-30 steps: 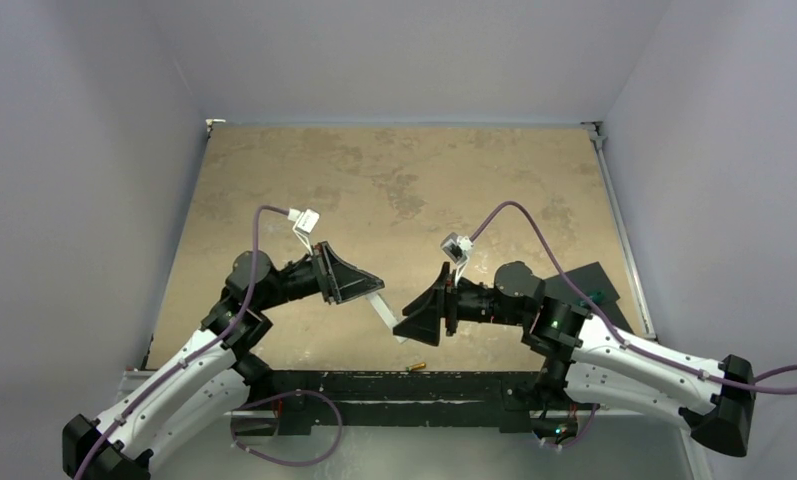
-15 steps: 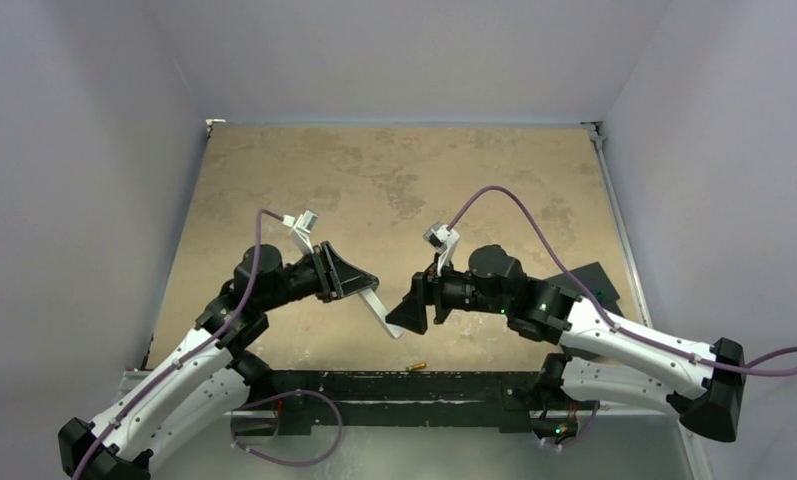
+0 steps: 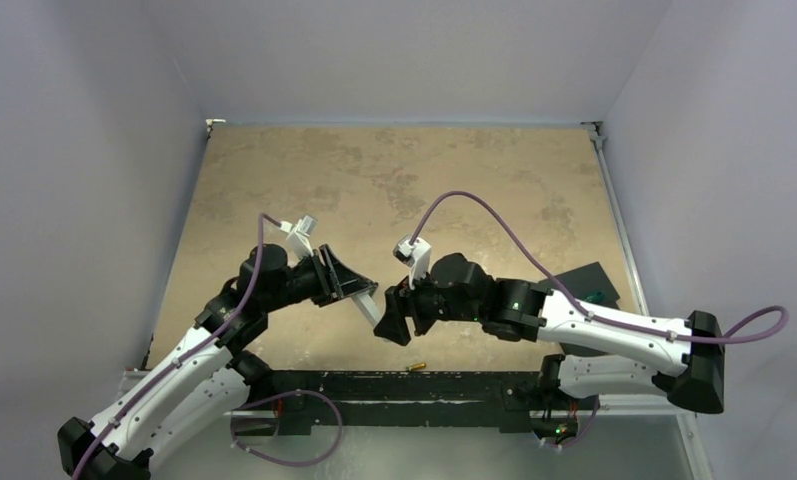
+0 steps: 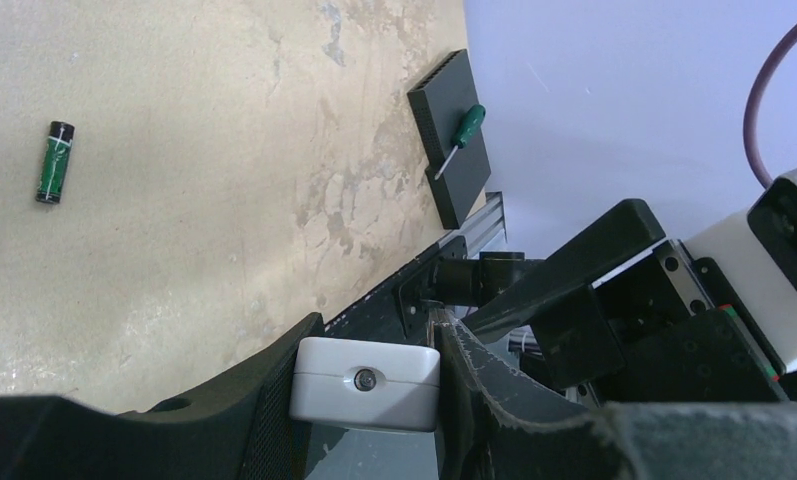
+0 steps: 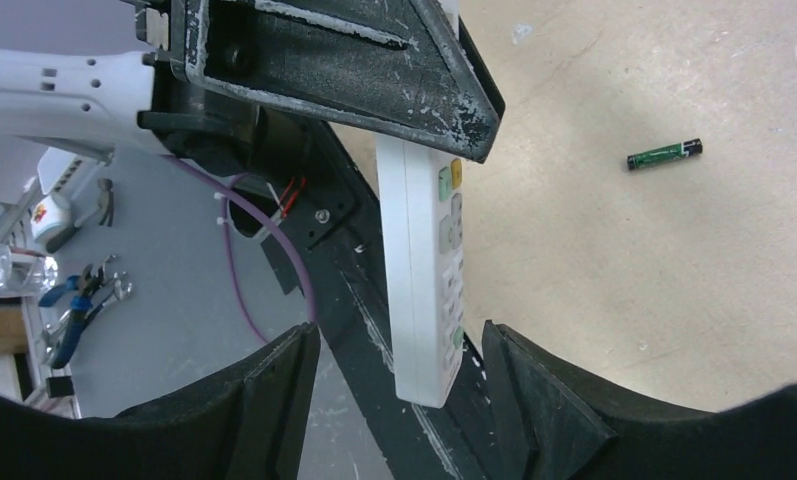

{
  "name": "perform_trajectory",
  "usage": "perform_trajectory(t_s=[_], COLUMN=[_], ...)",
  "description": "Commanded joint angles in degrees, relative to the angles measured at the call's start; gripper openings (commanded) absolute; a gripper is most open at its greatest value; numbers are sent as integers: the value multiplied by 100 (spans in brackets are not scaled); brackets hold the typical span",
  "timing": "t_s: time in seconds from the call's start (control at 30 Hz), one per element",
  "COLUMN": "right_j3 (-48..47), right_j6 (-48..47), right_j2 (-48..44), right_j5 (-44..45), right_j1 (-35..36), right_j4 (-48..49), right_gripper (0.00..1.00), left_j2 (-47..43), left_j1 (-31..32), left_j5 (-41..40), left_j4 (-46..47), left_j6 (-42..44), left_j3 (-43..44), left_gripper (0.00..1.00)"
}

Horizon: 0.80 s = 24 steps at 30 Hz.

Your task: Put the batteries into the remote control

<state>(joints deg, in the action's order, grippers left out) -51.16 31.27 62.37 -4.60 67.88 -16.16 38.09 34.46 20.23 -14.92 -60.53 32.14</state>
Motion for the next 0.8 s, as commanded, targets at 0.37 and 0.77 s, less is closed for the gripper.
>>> perform_trajectory(t_s=[0.37,0.77], right_j3=[-461,-612], right_j6=[-94,-87], right_j2=[548,763], right_j5=[1079,1342], right_j1=[474,605], right_j4=[-293,-403], right_gripper=[56,17], left_j2=[-91,-122], left_j1=[-27,-27], left_j5=[-85,-90], left_j4=[85,163], left_j6=[-229,-335], left_j3=[162,62], left_gripper=[0,0])
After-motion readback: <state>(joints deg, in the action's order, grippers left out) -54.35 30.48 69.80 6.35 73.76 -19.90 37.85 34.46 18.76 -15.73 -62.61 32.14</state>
